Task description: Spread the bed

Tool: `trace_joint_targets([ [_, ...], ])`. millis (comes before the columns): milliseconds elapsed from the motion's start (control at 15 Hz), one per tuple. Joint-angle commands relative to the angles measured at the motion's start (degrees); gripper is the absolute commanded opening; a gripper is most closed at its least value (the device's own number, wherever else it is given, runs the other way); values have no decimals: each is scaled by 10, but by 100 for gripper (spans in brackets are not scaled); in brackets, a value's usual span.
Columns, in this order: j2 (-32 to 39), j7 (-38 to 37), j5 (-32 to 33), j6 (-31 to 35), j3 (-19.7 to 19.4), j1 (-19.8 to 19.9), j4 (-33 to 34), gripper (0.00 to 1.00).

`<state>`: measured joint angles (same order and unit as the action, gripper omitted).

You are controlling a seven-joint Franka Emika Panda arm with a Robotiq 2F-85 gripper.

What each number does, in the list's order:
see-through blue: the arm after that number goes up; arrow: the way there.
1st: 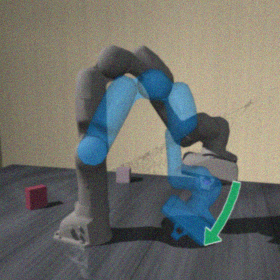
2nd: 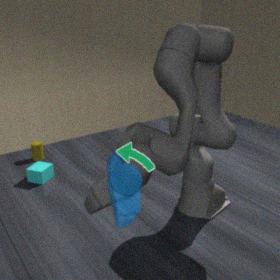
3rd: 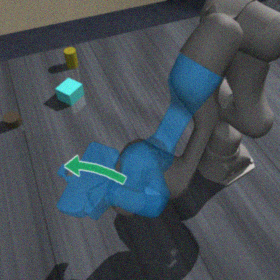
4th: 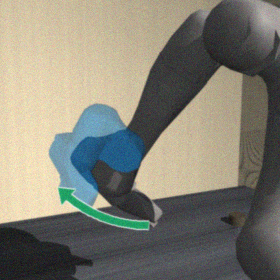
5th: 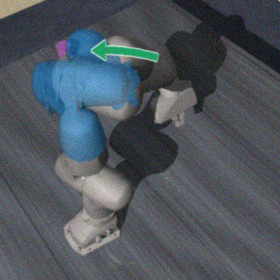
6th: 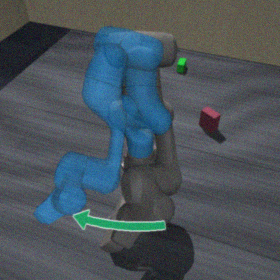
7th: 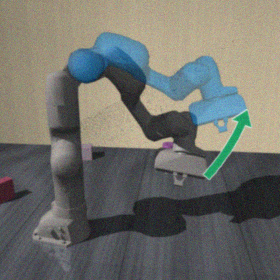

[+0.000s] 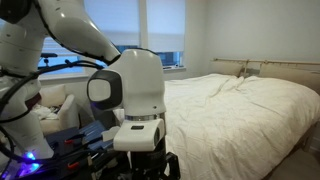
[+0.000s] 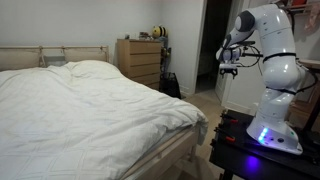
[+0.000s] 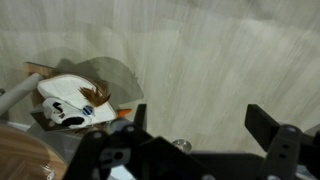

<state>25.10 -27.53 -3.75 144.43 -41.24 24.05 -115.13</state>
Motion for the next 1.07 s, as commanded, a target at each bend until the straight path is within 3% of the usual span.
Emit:
trace_joint_targets([
  [0, -12, -14, 32, 27, -3, -35, -8, 100],
  [267, -30, 17, 38, 90, 18, -62, -24, 100],
  [467, -43, 60, 15, 144, 63, -55, -31, 100],
  [733, -76, 170, -59, 155, 174, 7, -38, 100],
  [1000, -92, 342, -189, 114, 286, 90, -22, 100],
])
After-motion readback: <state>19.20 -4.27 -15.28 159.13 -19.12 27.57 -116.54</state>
